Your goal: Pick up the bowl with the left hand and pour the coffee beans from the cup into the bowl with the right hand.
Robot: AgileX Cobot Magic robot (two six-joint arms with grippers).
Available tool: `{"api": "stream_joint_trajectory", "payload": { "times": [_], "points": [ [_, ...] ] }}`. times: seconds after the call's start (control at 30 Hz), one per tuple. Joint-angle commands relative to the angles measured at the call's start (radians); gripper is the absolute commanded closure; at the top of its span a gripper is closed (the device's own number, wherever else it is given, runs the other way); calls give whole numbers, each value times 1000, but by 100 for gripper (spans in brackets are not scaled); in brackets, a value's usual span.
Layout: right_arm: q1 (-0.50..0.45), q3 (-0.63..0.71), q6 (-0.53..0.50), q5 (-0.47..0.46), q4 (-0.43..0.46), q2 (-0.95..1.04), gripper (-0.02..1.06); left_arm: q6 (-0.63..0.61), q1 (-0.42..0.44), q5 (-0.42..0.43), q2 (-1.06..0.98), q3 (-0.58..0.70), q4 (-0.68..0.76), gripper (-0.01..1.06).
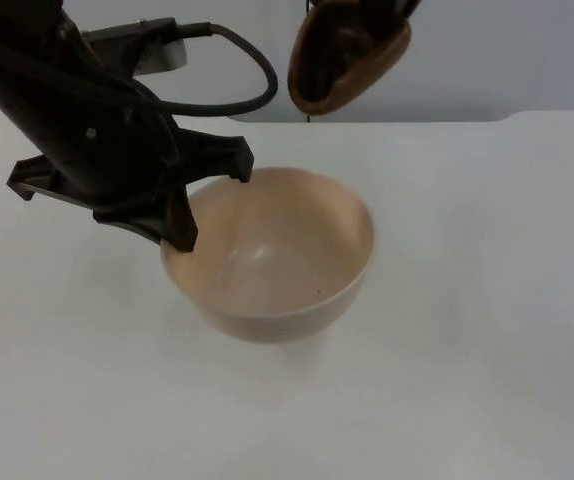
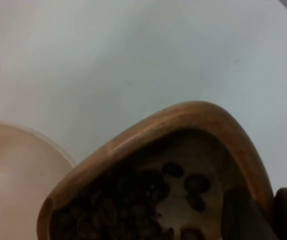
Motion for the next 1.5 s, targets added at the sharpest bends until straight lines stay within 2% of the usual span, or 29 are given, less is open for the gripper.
{"api": "stream_joint_trajectory", "payload": {
  "times": [0.0,0.4,0.87,0.97,1.1,1.3,1.37,1.47],
  "points": [
    [21,-2,10,2,-46,-18,104,-8,1,-7,-11,3,-10,105],
    [52,-2,16,2,-125,-18,104,-8,1,-15,-11,3,-12,105],
    [52,-2,9,2,-80,-20,104,-8,1,-8,-11,3,-12,105],
    [52,25,9,2,-67,-36,104,-8,1,-8,-11,3,-12,105],
    [52,148,48,2,-99,-105,104,-8,1,-8,-11,3,-12,105],
    [62,167,50,-4,-84,-116,104,-8,1,-6,-11,3,-12,105],
    [78,167,63,-21,-104,-116,104,-8,1,-6,-11,3,-14,105],
    [110,167,93,-27,-180,-114,104,-8,1,-8,-11,3,-14,105]
  ]
}}
